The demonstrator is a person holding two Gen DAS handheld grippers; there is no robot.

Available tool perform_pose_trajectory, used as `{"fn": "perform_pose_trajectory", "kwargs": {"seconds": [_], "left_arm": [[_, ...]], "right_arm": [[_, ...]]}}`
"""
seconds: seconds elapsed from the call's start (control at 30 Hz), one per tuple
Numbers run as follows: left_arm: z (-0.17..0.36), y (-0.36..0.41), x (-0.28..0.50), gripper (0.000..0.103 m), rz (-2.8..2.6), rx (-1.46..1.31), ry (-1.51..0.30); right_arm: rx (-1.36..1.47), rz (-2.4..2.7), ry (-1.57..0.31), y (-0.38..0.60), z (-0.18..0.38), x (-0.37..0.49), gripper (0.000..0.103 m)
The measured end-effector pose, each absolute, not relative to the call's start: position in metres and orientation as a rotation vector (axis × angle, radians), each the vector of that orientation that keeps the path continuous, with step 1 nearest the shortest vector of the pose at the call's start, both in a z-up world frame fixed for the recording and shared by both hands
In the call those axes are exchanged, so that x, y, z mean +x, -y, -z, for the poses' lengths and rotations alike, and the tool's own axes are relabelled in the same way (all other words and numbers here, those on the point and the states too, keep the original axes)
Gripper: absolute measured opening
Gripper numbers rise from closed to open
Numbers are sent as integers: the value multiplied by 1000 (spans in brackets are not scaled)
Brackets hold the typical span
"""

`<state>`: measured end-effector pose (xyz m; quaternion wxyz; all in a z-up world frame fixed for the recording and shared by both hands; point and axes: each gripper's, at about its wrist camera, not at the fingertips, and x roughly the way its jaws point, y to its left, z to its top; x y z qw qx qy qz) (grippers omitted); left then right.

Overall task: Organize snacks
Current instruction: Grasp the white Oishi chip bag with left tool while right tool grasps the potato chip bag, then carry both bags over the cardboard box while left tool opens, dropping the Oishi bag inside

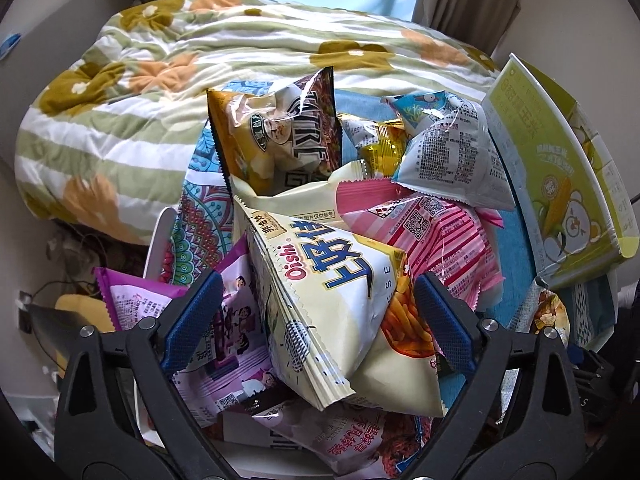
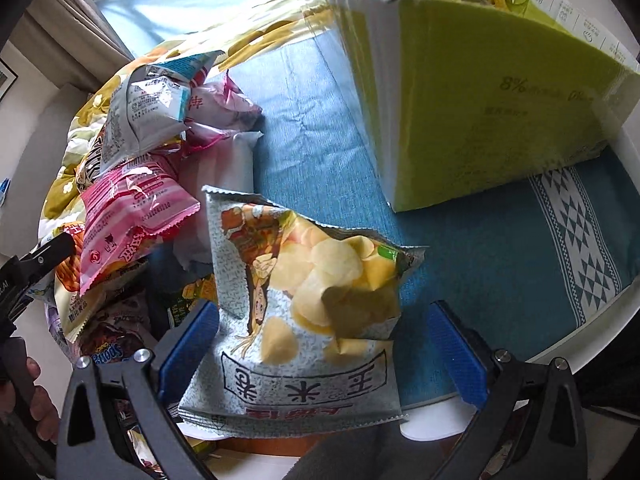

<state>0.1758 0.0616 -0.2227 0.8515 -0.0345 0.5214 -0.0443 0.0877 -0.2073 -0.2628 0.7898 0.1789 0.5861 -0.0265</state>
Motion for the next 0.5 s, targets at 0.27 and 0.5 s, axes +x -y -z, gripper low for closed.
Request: {"fn": "perform_pose_trajectory", "kwargs": {"seconds": [0.27,0.5], "left_arm": [[225,-67,181,62,118,-89,-1116],[218,-64,176,59,123,-34,-1091]], "right_arm": [[417,62,-1272,207,275,87,102],[410,56,-1282,206,278,81,71]]}}
